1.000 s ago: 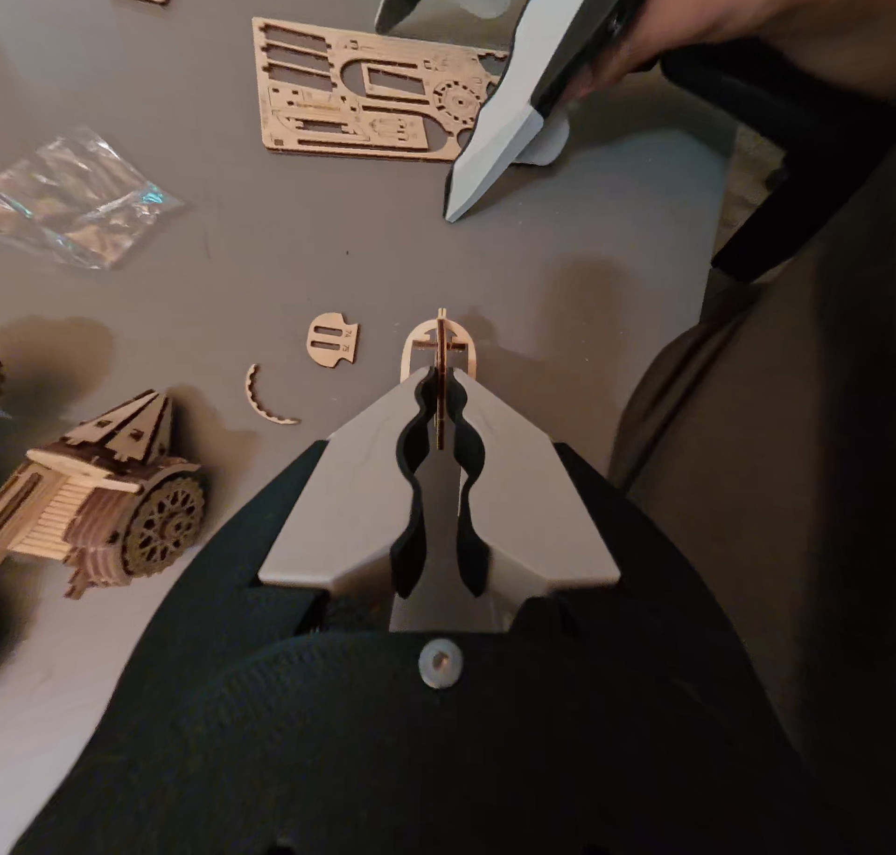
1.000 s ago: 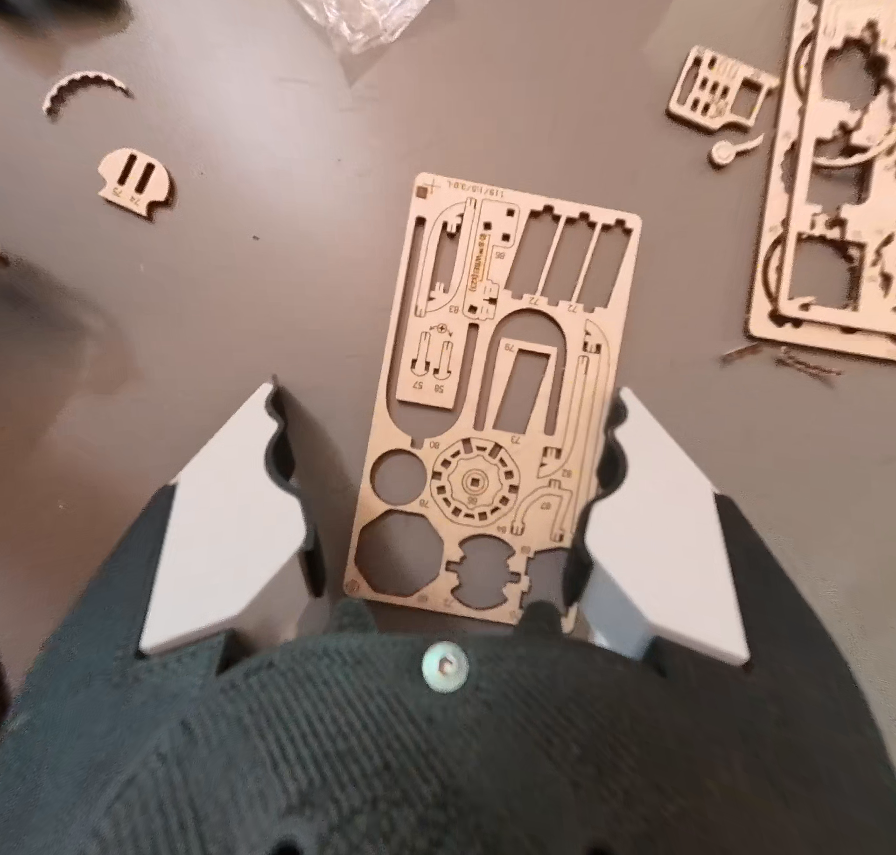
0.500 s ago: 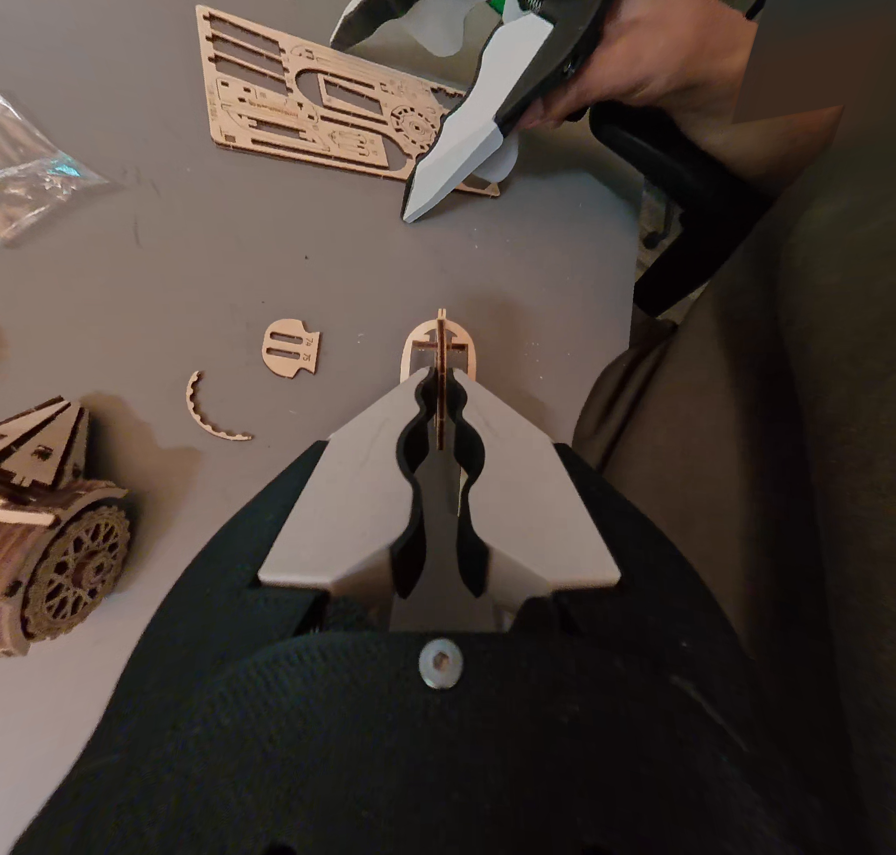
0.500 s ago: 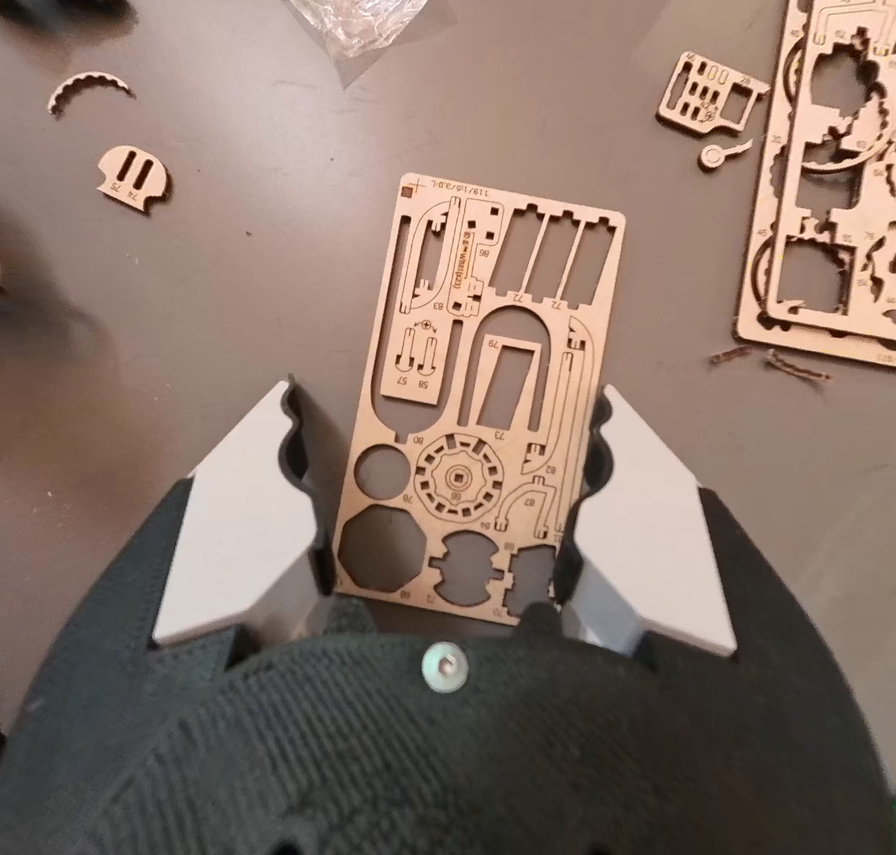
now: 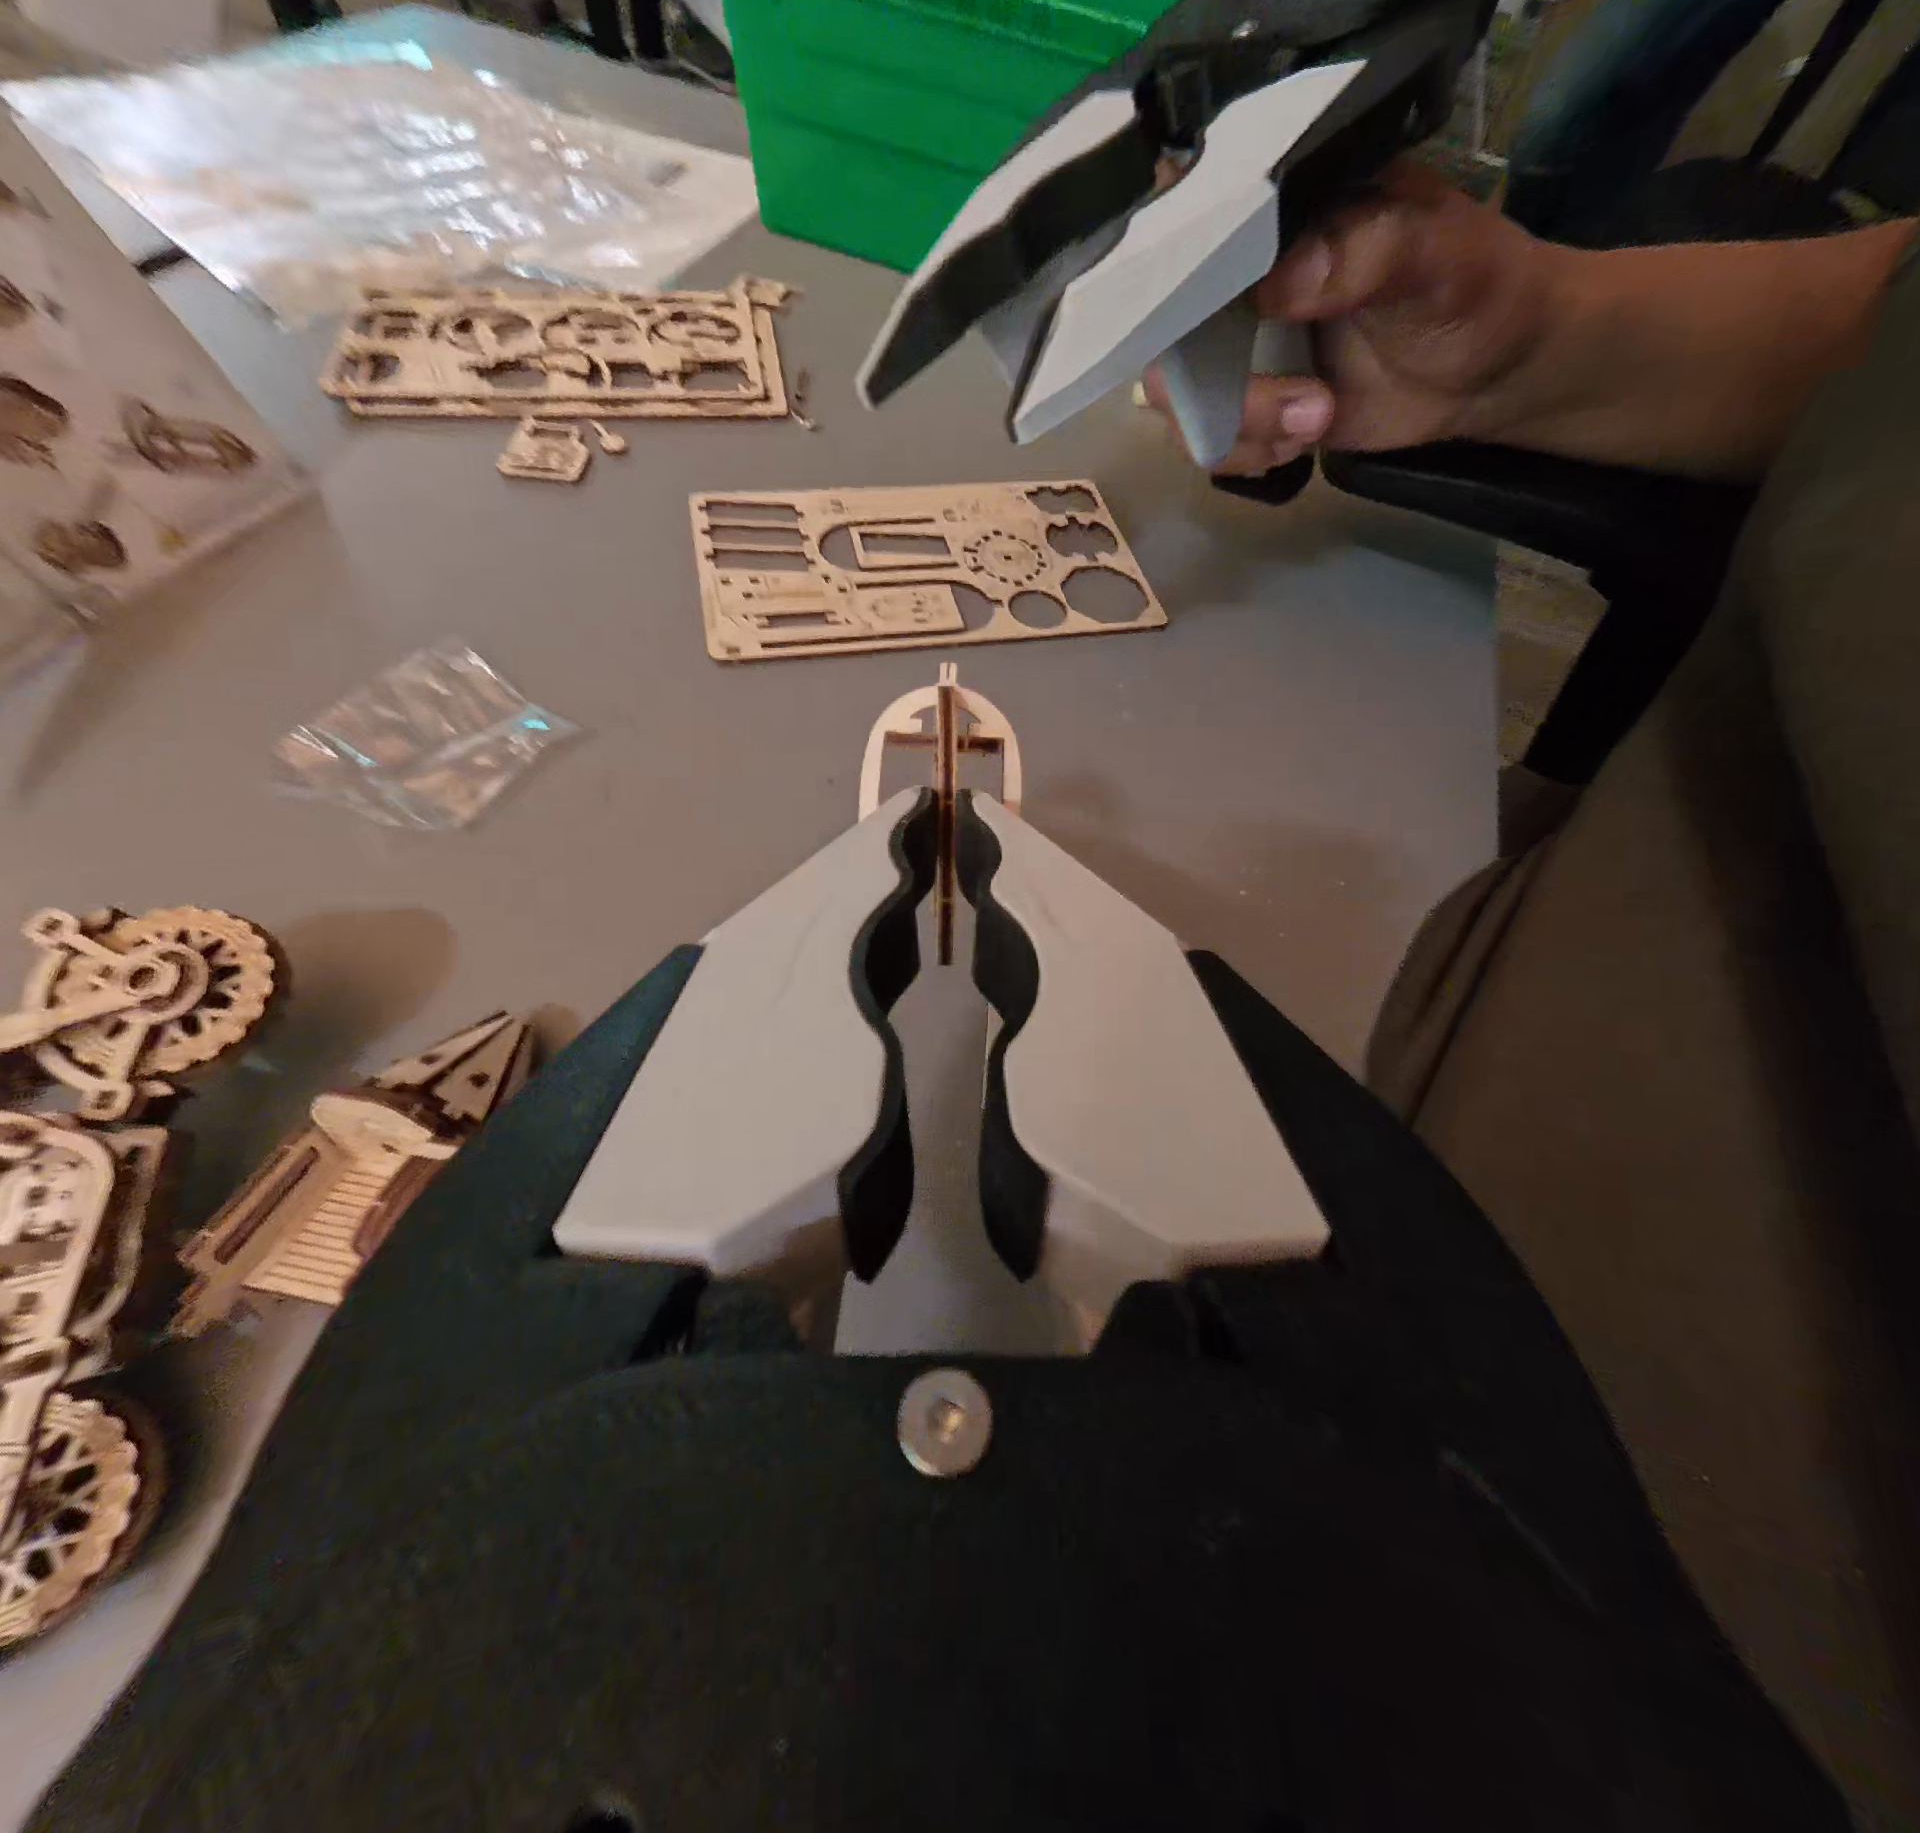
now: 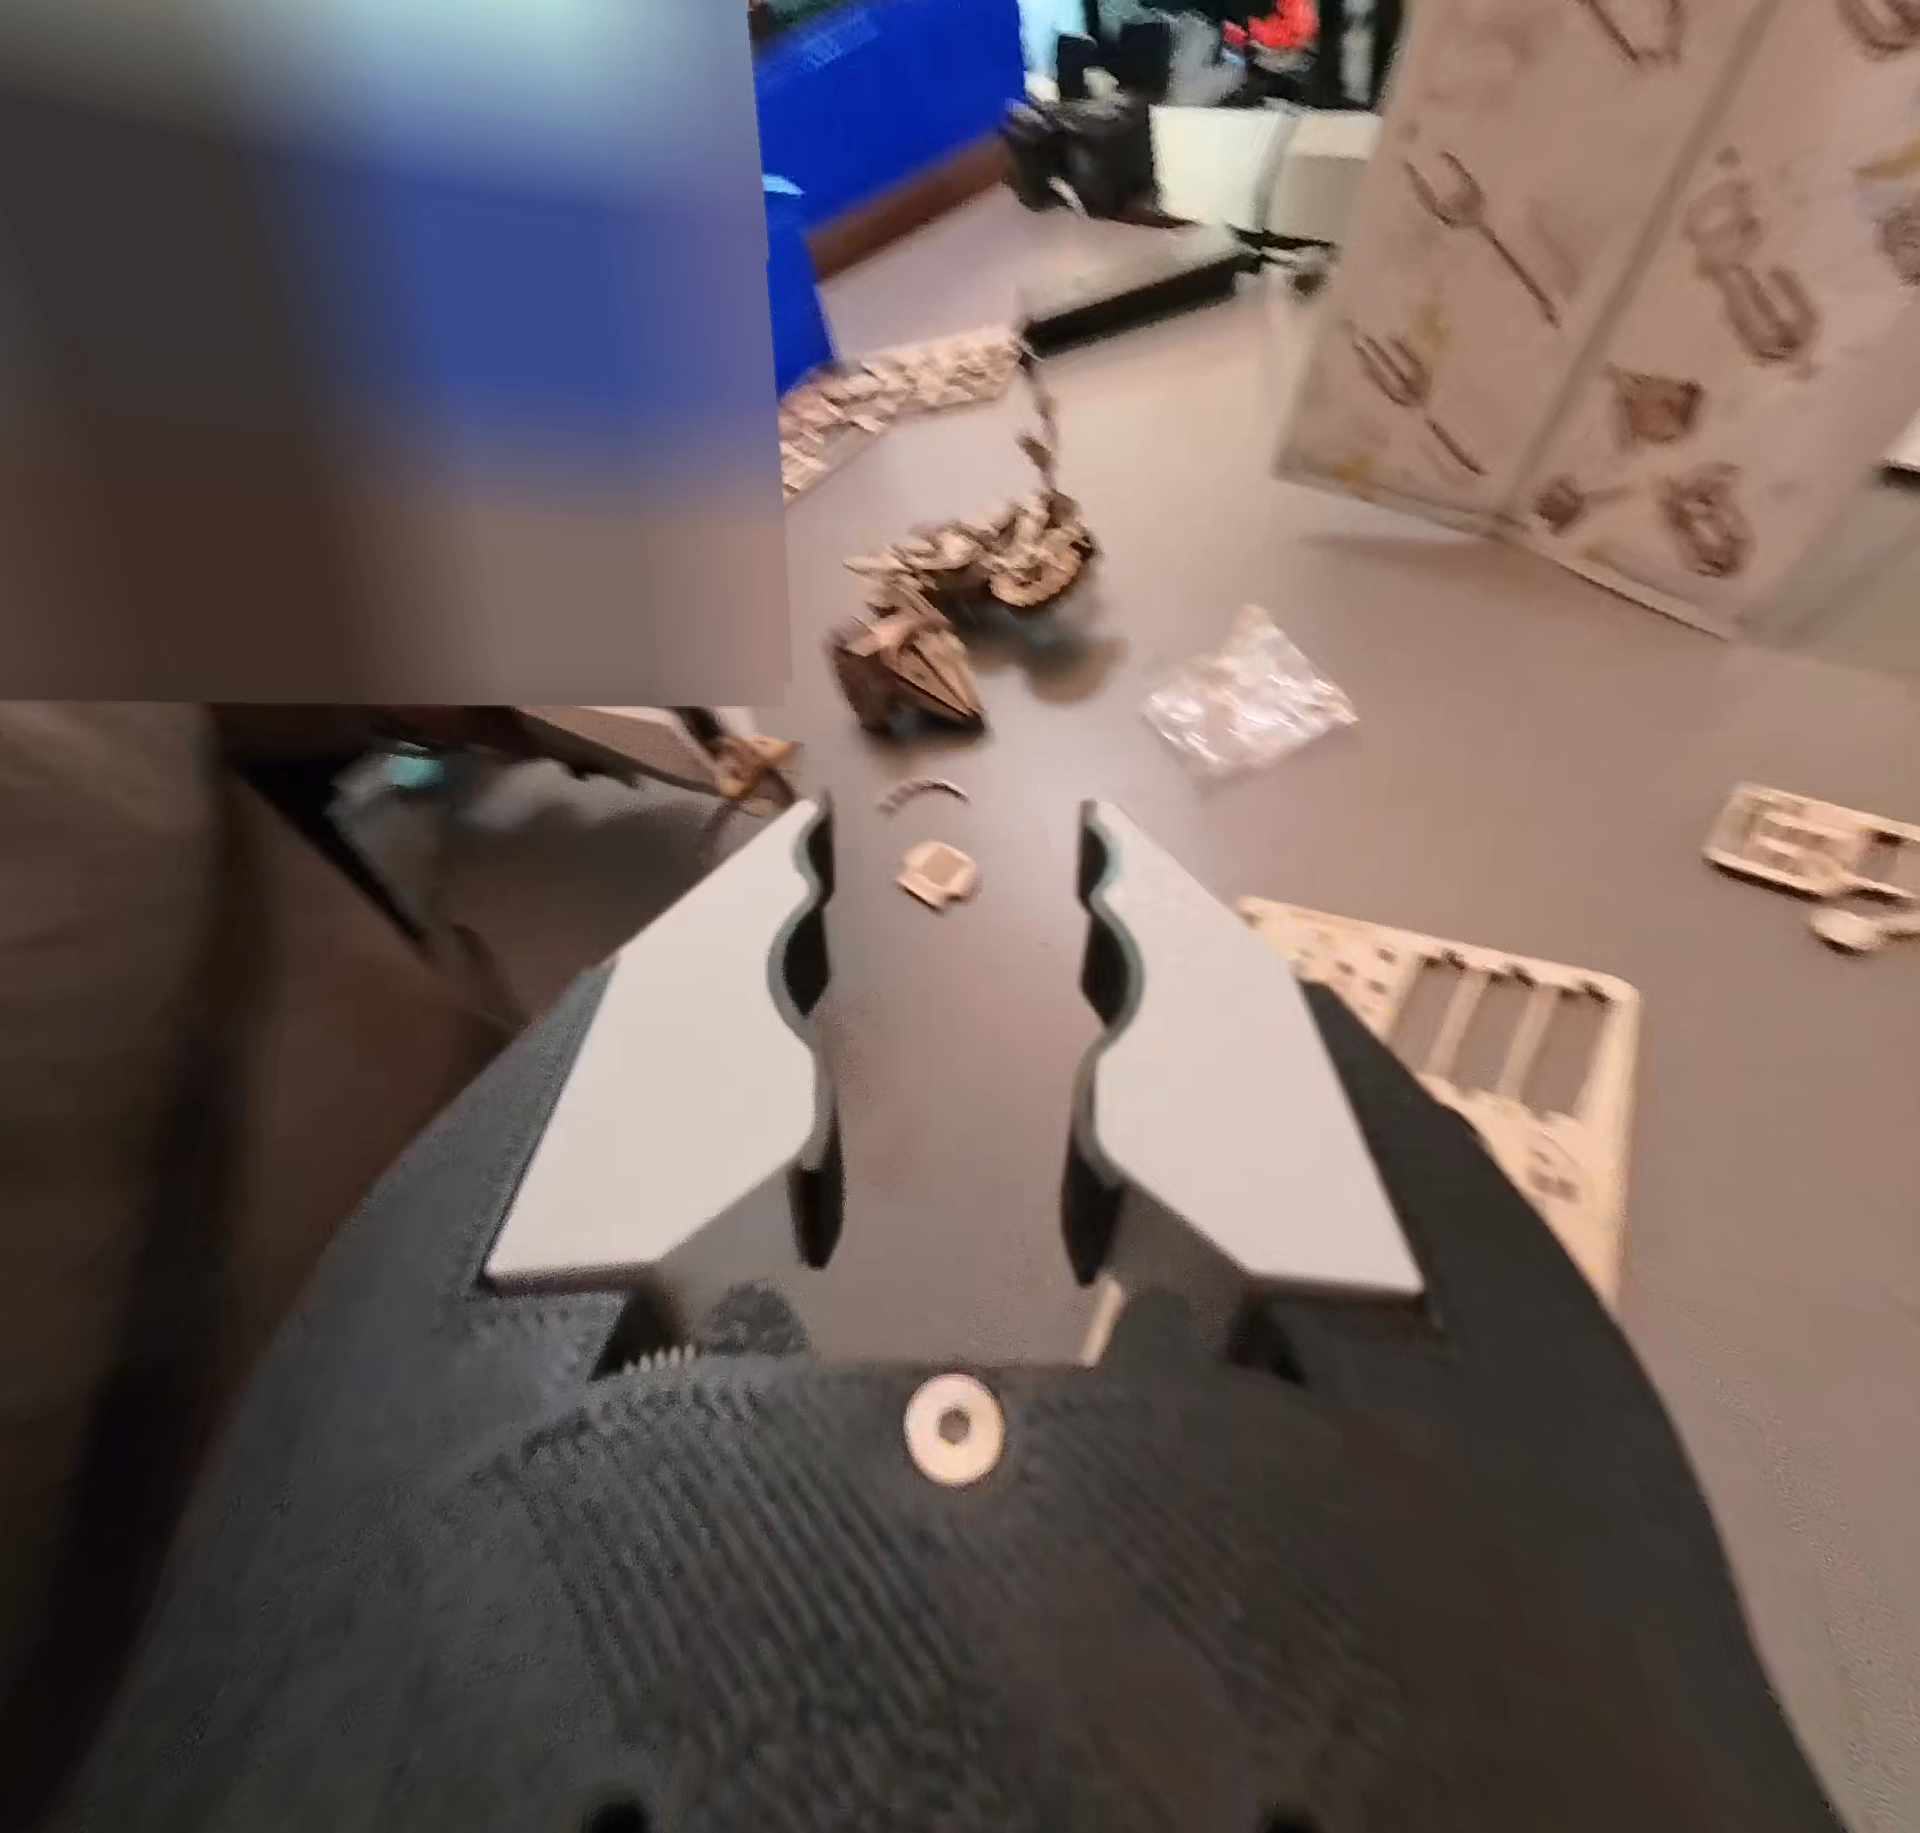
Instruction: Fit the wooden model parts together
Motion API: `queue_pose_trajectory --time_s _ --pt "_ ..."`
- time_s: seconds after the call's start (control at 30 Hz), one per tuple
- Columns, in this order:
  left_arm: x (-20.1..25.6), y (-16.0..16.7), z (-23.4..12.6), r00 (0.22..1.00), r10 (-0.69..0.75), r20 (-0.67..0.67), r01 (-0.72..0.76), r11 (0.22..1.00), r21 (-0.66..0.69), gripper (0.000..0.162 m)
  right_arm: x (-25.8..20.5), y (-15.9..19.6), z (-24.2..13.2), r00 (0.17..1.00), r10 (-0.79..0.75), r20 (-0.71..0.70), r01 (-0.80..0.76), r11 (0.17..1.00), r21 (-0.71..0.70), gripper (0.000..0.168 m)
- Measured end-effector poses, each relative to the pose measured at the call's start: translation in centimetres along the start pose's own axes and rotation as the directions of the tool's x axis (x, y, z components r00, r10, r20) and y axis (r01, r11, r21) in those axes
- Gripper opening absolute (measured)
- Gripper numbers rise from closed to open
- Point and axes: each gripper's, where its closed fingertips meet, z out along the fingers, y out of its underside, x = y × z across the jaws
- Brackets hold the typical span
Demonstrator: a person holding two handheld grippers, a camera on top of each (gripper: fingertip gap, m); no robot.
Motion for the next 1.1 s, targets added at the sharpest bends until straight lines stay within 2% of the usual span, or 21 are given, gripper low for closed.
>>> queue_pose_trajectory --time_s 0.07,0.1,0.53,1.1 --pt "0.1 -0.4 -0.1 0.999 0.037 0.023 -0.038 0.999 0.02 0.001 -1.8 -0.9 -0.1 0.992 0.033 0.121 -0.04 0.998 0.056 0.024" --pt "0.0 -0.5 -0.1 0.998 0.05 0.035 -0.051 0.998 0.027 0.001 -2.2 -1.3 -0.2 0.988 0.043 0.147 -0.055 0.996 0.076 0.021" --pt "0.5 -0.2 0.4 0.994 0.106 0.038 -0.107 0.994 0.011 0.002 -5.0 0.9 2.3 0.966 0.102 0.238 -0.094 0.995 -0.045 0.022" --pt "0.4 -0.3 0.3 0.998 0.066 0.02 -0.067 0.997 0.024 0.002 -5.6 2.2 2.6 0.948 0.15 0.282 -0.121 0.986 -0.118 0.02"
